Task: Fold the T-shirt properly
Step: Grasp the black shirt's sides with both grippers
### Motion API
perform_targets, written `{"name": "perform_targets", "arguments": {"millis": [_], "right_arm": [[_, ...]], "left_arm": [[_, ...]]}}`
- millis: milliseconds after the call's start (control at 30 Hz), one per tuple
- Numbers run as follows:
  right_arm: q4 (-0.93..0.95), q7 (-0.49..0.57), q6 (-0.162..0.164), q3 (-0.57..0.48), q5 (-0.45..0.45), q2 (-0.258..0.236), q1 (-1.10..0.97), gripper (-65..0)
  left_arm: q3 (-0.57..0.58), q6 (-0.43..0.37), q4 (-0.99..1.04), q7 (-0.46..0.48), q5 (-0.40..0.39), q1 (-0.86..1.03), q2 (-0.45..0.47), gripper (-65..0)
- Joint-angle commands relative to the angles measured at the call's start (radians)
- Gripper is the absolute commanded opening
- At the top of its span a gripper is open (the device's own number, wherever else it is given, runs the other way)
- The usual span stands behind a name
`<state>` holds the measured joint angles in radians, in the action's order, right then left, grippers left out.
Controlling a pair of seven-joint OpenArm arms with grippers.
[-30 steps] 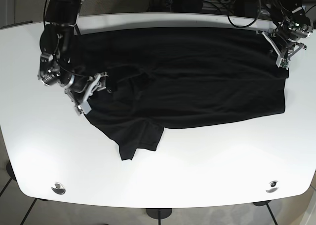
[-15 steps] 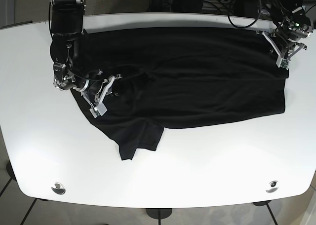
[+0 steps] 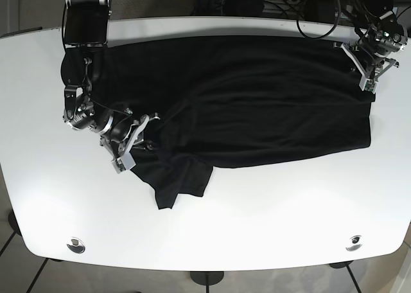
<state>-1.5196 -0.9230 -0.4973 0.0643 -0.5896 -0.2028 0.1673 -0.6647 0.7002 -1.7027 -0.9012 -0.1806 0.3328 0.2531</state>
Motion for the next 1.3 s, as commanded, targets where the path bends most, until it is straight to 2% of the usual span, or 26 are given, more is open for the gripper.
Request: {"name": "perform_targets", "arguments": {"millis": [33, 133, 200, 267, 367, 400, 467, 567, 667, 767, 833, 867, 900, 933, 967, 1000, 1067, 1133, 1200, 1300], "right_arm": [[-0.011, 0.023, 0.009, 0.004, -0.016, -0.014, 0.041, -56.4], [-0.020, 0.023, 0.062, 0.030, -0.019, -0.020, 0.039, -37.1], [-0.019, 0.023, 0.075, 0.082, -0.019, -0.031, 0.036, -25.2], [0.018, 0.025, 0.078, 0.151, -0.008, -0.044, 0.041, -18.4], [0.121, 0.026, 0.078, 0.213, 0.081, -0.044, 0.107, -18.5], [0.185, 0.041, 0.067, 0.225, 0.145, -0.042, 0.146, -18.4], [0.284, 0.100, 0.048, 0.223, 0.202, -0.044, 0.193, -18.4], [0.443, 0.180, 0.005, 0.222, 0.251, -0.044, 0.257, -18.4], [0.606, 0.276, -0.022, 0.222, 0.283, -0.039, 0.306, -18.4], [0.643, 0.304, -0.025, 0.191, 0.282, -0.024, 0.308, -18.4], [0.641, 0.307, -0.025, 0.154, 0.280, -0.010, 0.303, -20.1], [0.641, 0.307, -0.025, 0.147, 0.280, -0.008, 0.300, -24.4], [0.641, 0.308, -0.025, 0.148, 0.280, -0.007, 0.292, -31.1], [0.641, 0.310, -0.024, 0.150, 0.280, 0.012, 0.289, -43.8], [0.641, 0.310, -0.022, 0.151, 0.282, 0.019, 0.289, -52.5], [0.641, 0.310, -0.019, 0.151, 0.283, 0.019, 0.289, -62.9], [0.641, 0.310, -0.019, 0.150, 0.282, 0.019, 0.289, -61.0], [0.641, 0.310, -0.019, 0.150, 0.282, 0.022, 0.289, -61.2], [0.641, 0.308, -0.019, 0.148, 0.280, 0.024, 0.288, -61.4], [0.641, 0.308, -0.019, 0.147, 0.280, 0.027, 0.288, -61.4]], "left_arm": [[-0.003, -0.002, -0.013, 0.007, -0.007, -0.001, 0.016, -52.2], [-0.003, -0.002, -0.013, 0.007, -0.007, 0.002, 0.016, -52.2], [-0.003, -0.002, -0.013, 0.007, -0.007, 0.002, 0.016, -52.2], [-0.005, -0.002, -0.013, 0.007, -0.007, 0.002, 0.016, -52.2], [-0.005, -0.002, -0.013, 0.007, -0.010, -0.001, 0.016, -52.2], [-0.005, -0.002, -0.015, 0.007, -0.012, -0.002, 0.016, -52.2], [-0.005, -0.002, -0.017, 0.007, -0.012, -0.004, 0.016, -52.2], [-0.005, -0.002, -0.023, 0.007, -0.013, -0.013, 0.016, -52.2], [-0.010, -0.002, -0.024, 0.006, -0.013, -0.031, 0.016, -52.2], [-0.010, -0.002, -0.032, 0.004, -0.013, -0.048, 0.016, -52.2], [-0.011, -0.002, -0.067, 0.003, -0.012, -0.074, 0.016, -52.2], [-0.011, -0.002, -0.081, 0.003, -0.012, -0.079, 0.016, -52.2], [-0.011, -0.002, -0.090, 0.003, -0.010, -0.082, 0.016, -52.2], [-0.011, -0.002, -0.096, 0.003, -0.010, -0.107, 0.016, -52.2], [-0.013, -0.002, -0.096, 0.003, -0.006, -0.149, 0.016, -52.1], [-0.016, -0.002, -0.084, -0.011, -0.006, -0.206, 0.022, -48.9], [-0.019, -0.034, -0.017, -0.088, -0.007, -0.308, 0.044, -30.8], [-0.022, -0.152, 0.083, -0.108, -0.010, -0.430, 0.067, -16.9], [-0.020, -0.175, 0.195, -0.095, -0.010, -0.512, 0.070, -16.7], [-0.014, -0.175, 0.425, -0.026, -0.009, -0.644, 0.128, -16.7]]}}
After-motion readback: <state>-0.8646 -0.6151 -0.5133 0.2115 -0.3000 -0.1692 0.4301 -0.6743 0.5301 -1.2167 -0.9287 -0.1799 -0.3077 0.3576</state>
